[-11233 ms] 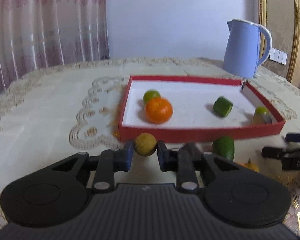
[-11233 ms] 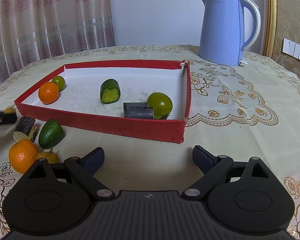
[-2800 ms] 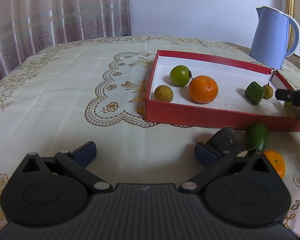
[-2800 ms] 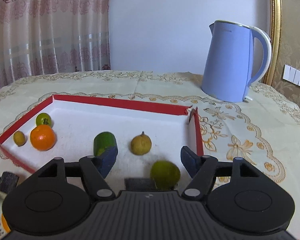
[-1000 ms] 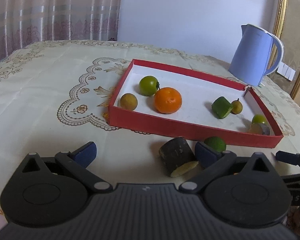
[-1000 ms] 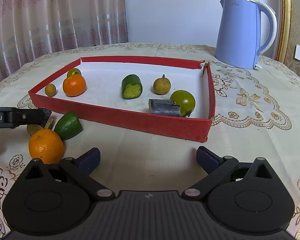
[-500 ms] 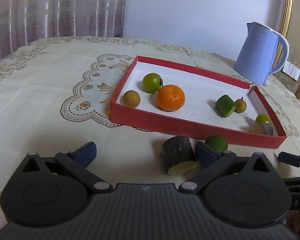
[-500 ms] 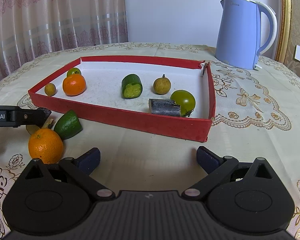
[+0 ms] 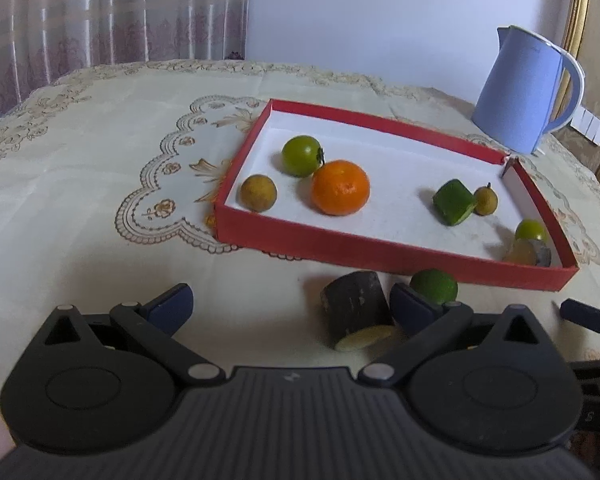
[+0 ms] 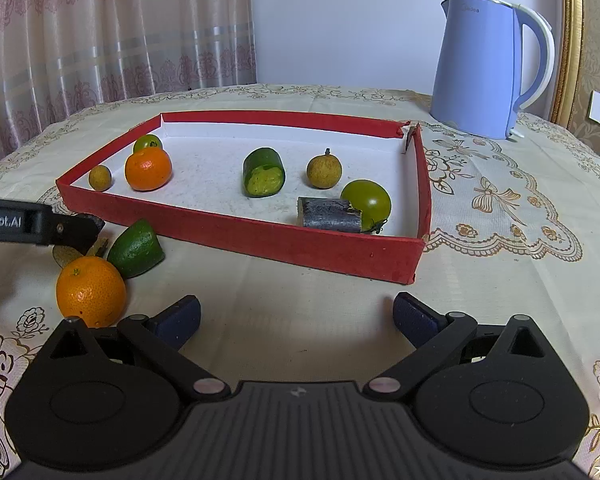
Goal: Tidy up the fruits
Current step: 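Move the left gripper to the dark cut cucumber piece and close on it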
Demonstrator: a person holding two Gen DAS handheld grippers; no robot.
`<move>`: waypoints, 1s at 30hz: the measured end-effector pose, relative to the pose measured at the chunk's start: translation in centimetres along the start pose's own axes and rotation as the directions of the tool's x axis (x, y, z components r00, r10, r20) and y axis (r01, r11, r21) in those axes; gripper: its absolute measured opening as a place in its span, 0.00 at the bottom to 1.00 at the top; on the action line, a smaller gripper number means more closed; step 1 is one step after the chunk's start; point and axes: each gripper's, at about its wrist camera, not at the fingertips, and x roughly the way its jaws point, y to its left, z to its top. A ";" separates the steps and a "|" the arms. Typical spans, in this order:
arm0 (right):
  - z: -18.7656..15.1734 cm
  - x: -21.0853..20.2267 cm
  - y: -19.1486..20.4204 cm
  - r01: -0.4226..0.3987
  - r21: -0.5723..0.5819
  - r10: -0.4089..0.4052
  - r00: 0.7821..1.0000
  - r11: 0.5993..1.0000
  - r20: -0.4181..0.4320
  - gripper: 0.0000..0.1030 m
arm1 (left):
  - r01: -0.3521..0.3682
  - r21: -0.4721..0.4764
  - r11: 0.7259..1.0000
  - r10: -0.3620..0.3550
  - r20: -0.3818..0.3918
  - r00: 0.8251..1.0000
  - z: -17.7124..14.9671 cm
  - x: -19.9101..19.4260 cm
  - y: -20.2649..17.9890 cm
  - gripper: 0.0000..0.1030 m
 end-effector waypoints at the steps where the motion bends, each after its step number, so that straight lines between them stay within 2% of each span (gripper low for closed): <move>1: 0.0 0.0 0.0 0.000 0.000 0.000 1.000 1.000 0.000 1.00 | 0.002 -0.004 1.000 -0.002 -0.010 1.000 0.1 0.1 0.0 1.00; 6: 0.0 0.0 0.0 0.000 -0.001 0.000 1.000 1.000 0.000 1.00 | -0.001 0.018 1.000 0.002 -0.052 0.999 0.1 1.1 -0.5 1.00; 9: 0.0 0.0 0.0 0.000 0.000 0.000 1.000 1.000 0.000 1.00 | -0.011 0.053 0.999 0.013 -0.037 0.999 -0.1 0.9 -0.9 0.99; 13: 0.0 0.0 0.0 0.001 -0.001 -0.001 1.000 1.000 0.000 1.00 | 0.019 0.057 0.998 -0.018 -0.026 1.000 -0.2 0.7 -0.8 0.91; 18: 0.0 0.0 0.0 0.001 -0.001 -0.001 1.000 1.000 0.000 1.00 | 0.015 0.091 0.996 -0.015 -0.003 1.000 -0.5 0.5 -1.2 0.80; 23: 0.0 0.0 0.0 0.001 -0.001 -0.001 1.000 1.000 0.000 1.00 | 0.011 0.093 0.996 -0.012 0.012 1.000 -0.7 0.5 -1.2 0.75; 25: 0.0 0.0 0.0 0.001 -0.001 -0.001 1.000 1.000 0.000 1.00 | 0.012 0.098 0.995 -0.014 0.020 1.000 -0.8 0.3 -1.1 0.65; 26: 0.0 0.0 0.0 0.001 -0.001 -0.001 1.000 1.000 0.000 1.00 | 0.012 0.102 0.995 -0.014 0.021 1.000 -0.8 0.3 -1.1 0.63; 30: 0.0 0.0 0.1 0.001 -0.001 -0.001 1.000 1.000 0.000 1.00 | 0.033 0.120 0.992 -0.035 0.019 0.999 -0.9 0.0 -1.3 0.35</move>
